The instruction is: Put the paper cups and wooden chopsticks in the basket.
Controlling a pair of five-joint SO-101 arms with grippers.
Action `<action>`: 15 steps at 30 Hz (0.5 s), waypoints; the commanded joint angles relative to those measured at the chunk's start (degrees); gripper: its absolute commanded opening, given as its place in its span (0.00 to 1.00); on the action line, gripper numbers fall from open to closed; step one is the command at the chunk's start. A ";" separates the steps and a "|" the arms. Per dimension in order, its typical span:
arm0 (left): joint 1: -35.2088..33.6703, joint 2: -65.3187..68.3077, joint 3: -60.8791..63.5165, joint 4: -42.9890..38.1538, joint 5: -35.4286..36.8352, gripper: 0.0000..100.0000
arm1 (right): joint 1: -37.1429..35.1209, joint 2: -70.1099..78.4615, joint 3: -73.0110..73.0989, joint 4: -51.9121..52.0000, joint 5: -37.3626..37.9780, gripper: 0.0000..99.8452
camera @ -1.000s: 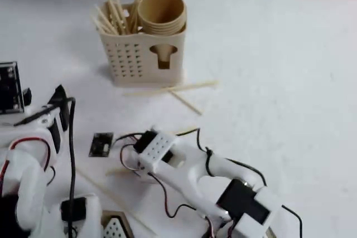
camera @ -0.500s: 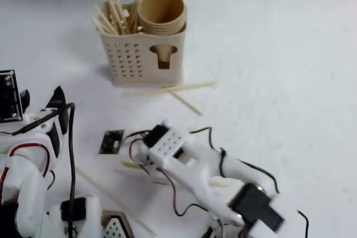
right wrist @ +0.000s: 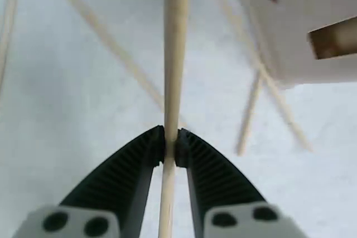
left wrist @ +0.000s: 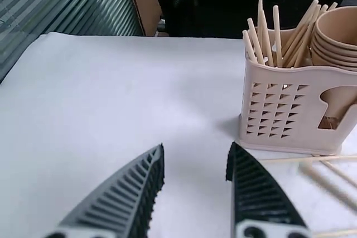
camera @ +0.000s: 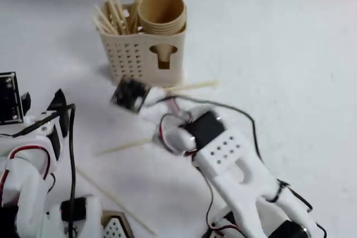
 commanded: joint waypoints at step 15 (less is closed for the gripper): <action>-0.40 -0.13 0.00 0.26 -1.76 0.19 | 1.36 21.76 -62.42 -8.13 -20.92 0.02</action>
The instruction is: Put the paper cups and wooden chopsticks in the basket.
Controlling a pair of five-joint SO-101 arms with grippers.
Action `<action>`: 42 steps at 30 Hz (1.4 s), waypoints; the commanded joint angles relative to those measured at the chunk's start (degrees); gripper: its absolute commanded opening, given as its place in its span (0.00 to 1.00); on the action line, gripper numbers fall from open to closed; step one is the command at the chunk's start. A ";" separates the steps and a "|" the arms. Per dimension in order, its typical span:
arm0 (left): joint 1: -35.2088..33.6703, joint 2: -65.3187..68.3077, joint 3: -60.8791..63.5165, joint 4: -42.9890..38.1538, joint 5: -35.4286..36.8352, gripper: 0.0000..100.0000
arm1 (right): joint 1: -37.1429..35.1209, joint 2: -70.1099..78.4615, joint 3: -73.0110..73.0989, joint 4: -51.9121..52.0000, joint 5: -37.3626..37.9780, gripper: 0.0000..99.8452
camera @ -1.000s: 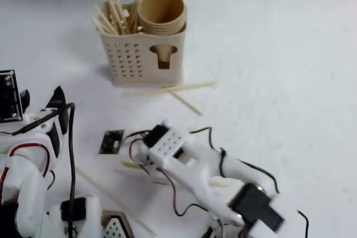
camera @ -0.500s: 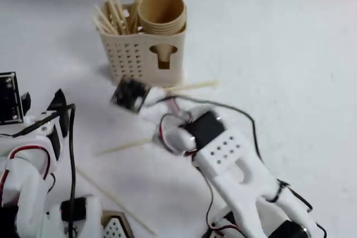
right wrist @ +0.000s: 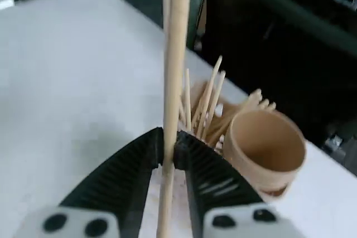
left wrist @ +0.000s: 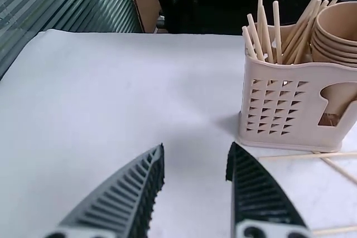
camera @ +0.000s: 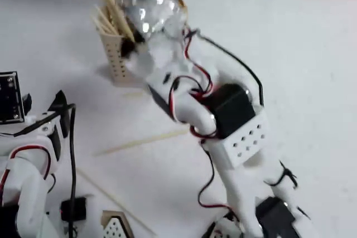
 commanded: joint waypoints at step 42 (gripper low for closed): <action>-0.40 0.13 0.09 0.53 -9.85 0.19 | 15.78 15.08 -27.87 26.68 -2.81 0.03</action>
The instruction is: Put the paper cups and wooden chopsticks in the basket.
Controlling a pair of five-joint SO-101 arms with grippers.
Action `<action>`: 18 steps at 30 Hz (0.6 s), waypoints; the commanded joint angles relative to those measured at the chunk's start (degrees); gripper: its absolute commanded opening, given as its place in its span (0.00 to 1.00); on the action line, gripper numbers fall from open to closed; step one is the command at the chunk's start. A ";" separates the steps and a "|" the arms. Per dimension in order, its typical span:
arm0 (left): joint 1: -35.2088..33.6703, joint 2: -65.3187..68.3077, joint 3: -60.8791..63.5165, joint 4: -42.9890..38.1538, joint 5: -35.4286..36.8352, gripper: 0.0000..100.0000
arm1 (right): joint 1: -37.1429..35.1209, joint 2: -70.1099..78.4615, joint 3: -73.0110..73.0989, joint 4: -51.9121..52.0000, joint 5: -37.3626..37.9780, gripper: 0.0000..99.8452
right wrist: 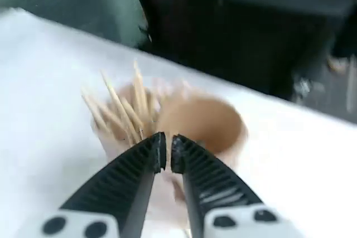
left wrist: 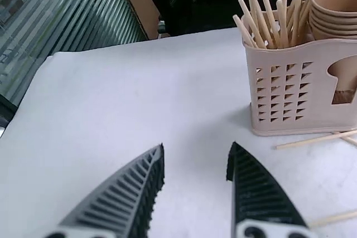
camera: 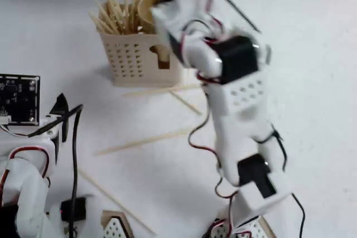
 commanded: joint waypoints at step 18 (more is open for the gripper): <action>11.47 10.59 12.13 3.78 -18.64 0.20 | 12.00 -28.79 43.78 10.15 14.42 0.03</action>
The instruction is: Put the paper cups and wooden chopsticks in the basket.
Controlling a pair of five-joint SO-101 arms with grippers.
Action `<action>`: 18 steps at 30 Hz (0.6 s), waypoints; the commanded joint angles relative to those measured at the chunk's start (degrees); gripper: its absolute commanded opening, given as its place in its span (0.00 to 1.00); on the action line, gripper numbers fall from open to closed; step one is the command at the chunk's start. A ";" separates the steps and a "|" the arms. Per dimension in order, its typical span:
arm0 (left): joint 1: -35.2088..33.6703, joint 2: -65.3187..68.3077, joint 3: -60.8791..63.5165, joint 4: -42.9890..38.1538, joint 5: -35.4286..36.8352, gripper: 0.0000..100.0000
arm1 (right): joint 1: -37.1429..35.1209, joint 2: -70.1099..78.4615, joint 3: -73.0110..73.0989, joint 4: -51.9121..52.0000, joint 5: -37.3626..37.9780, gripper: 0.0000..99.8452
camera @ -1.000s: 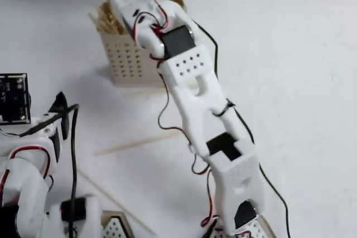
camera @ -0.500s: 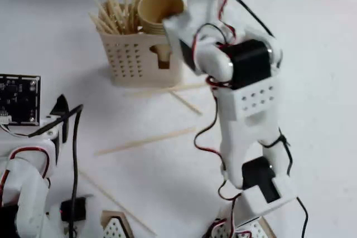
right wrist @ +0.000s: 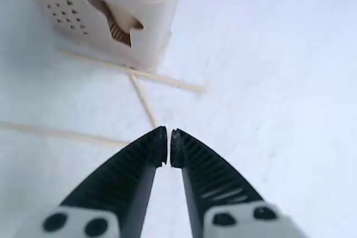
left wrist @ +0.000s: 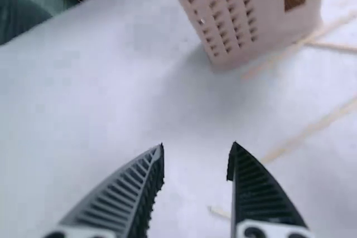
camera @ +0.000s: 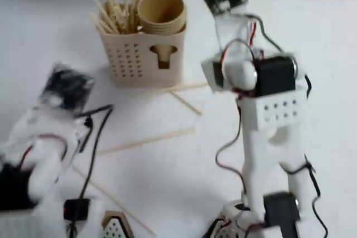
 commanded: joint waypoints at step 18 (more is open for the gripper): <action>22.02 34.15 1.32 -7.91 -12.48 0.26 | 10.68 -30.81 63.38 -27.82 -1.67 0.03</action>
